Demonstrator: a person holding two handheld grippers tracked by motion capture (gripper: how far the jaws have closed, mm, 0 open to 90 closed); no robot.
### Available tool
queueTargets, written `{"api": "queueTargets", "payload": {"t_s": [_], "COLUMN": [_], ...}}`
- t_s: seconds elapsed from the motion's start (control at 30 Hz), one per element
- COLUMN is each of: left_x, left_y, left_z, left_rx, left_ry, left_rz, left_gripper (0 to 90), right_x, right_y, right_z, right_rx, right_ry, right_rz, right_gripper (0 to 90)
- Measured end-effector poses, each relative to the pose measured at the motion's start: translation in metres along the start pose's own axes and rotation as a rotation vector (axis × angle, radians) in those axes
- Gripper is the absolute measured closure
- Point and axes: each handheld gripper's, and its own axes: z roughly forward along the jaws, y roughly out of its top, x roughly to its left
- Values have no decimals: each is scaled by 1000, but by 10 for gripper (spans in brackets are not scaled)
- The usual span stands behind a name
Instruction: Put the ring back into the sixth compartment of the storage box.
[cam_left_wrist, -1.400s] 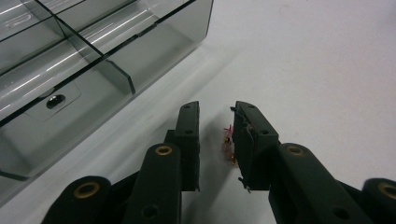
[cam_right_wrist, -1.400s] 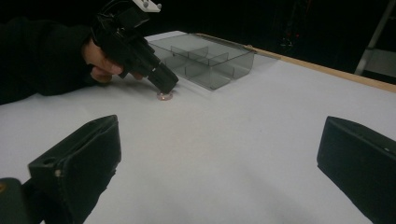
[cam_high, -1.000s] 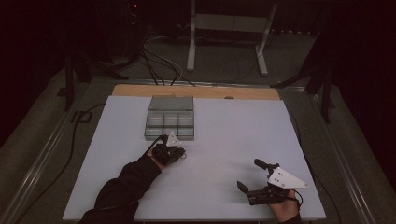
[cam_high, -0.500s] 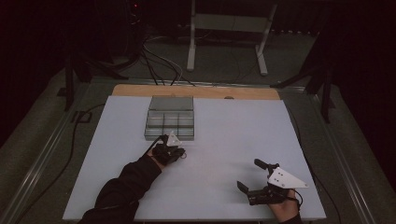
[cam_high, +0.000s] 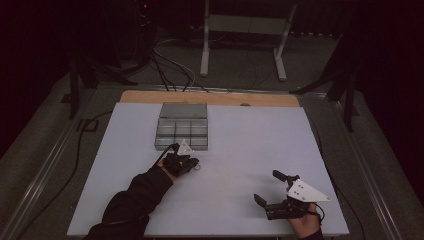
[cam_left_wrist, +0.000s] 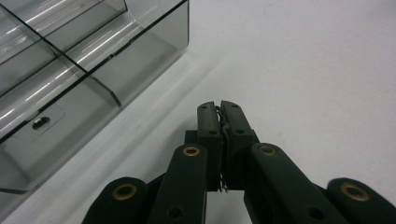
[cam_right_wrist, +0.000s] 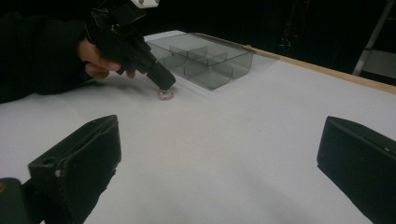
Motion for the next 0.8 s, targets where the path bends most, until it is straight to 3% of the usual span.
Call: {"api": "queueTargets", "payload": {"t_s": [0.57, 0.8], "left_x": [-3, -2], "left_y": [6, 5], "left_z": [-12, -11], "left_rx": [-42, -36], "left_ry": [-7, -15], "left_rz": [-10, -11], "left_gripper": [897, 897], "right_x": [0, 0], "right_y": [0, 0], "right_z": [0, 0], "right_rx": [0, 0], "right_ry": [-1, 0], "right_rz": [2, 3], "right_gripper": [0, 0]}}
